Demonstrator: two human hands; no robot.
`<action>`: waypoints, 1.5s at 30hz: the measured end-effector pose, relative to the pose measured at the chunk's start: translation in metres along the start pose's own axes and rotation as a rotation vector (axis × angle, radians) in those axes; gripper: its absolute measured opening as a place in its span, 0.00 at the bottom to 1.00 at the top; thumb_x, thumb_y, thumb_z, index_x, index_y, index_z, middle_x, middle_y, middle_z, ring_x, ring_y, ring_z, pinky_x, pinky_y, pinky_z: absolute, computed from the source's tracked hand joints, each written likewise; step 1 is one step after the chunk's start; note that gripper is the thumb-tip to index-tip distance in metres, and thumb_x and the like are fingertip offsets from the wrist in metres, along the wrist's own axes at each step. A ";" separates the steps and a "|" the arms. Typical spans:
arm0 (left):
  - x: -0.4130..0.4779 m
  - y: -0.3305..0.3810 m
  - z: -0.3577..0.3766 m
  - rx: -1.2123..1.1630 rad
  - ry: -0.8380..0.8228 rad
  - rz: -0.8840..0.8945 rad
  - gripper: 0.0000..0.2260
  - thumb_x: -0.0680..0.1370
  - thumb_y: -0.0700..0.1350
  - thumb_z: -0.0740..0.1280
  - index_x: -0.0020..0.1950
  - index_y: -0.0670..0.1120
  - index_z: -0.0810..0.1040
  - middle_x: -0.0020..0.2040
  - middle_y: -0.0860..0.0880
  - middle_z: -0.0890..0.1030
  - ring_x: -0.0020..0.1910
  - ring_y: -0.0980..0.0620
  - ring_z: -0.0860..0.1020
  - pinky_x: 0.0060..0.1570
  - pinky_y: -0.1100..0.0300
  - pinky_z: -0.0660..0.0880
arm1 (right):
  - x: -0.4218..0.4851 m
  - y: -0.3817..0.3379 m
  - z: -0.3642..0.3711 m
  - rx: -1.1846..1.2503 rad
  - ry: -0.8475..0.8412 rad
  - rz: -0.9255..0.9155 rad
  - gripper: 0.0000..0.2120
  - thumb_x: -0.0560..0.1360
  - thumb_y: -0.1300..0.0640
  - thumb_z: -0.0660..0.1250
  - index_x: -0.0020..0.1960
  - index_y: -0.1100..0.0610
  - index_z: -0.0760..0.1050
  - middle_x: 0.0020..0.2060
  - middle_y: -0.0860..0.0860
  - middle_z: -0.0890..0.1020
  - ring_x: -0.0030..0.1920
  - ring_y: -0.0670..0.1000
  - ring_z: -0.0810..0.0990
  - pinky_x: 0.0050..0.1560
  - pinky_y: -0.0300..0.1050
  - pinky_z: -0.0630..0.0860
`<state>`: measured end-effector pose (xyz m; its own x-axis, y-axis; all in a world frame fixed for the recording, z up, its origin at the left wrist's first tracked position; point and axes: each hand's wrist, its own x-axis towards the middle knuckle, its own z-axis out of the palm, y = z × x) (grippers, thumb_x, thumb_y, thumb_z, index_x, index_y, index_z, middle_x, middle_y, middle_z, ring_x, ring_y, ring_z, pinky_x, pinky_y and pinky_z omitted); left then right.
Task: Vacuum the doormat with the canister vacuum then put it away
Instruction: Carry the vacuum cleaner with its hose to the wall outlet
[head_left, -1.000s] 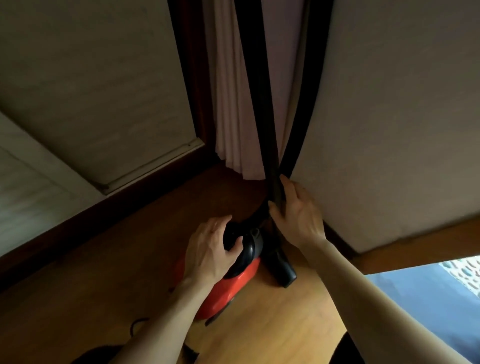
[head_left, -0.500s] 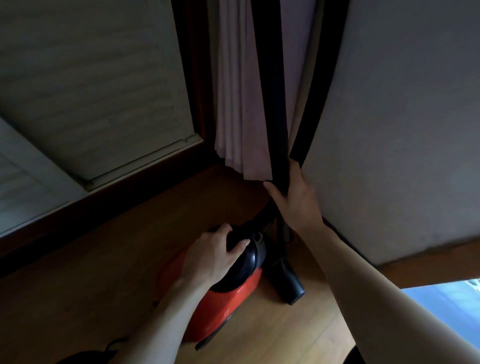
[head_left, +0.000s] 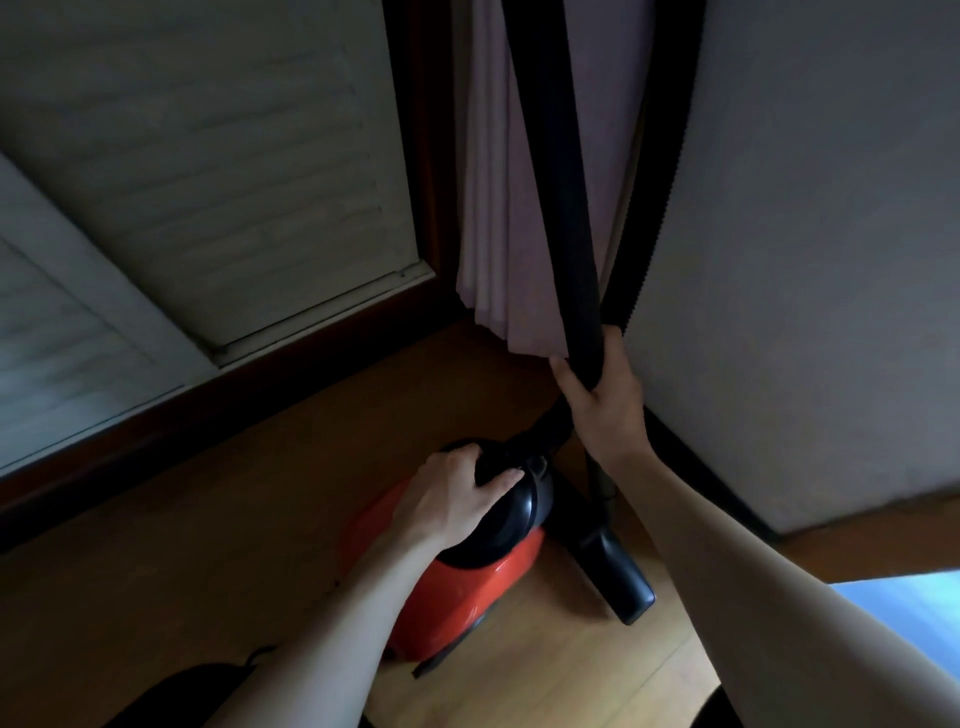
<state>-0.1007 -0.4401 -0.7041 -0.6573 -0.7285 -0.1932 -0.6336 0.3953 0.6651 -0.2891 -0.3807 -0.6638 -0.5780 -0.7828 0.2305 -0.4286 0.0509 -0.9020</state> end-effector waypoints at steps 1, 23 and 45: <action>-0.001 0.000 -0.002 -0.015 -0.017 -0.002 0.22 0.75 0.66 0.64 0.51 0.48 0.80 0.48 0.51 0.84 0.47 0.51 0.82 0.47 0.53 0.80 | -0.001 -0.002 -0.001 -0.006 0.028 -0.008 0.08 0.81 0.58 0.67 0.57 0.54 0.70 0.42 0.48 0.78 0.41 0.36 0.76 0.41 0.28 0.72; -0.044 0.042 -0.090 -0.150 -0.053 -0.101 0.11 0.78 0.56 0.67 0.47 0.50 0.78 0.36 0.55 0.79 0.37 0.57 0.79 0.27 0.68 0.74 | 0.001 -0.083 -0.015 0.010 0.130 0.064 0.05 0.76 0.53 0.72 0.49 0.49 0.77 0.34 0.45 0.78 0.35 0.41 0.77 0.38 0.45 0.74; -0.236 0.340 -0.463 -0.225 0.137 -0.199 0.14 0.76 0.58 0.69 0.51 0.48 0.82 0.43 0.53 0.82 0.49 0.52 0.82 0.41 0.67 0.72 | 0.007 -0.578 -0.144 -0.007 0.061 0.188 0.14 0.73 0.54 0.74 0.37 0.49 0.69 0.28 0.48 0.74 0.28 0.45 0.70 0.31 0.50 0.71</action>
<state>0.0277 -0.3930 -0.0986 -0.4595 -0.8532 -0.2467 -0.6276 0.1154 0.7700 -0.1454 -0.3266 -0.0884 -0.6894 -0.7199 0.0802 -0.3141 0.1975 -0.9286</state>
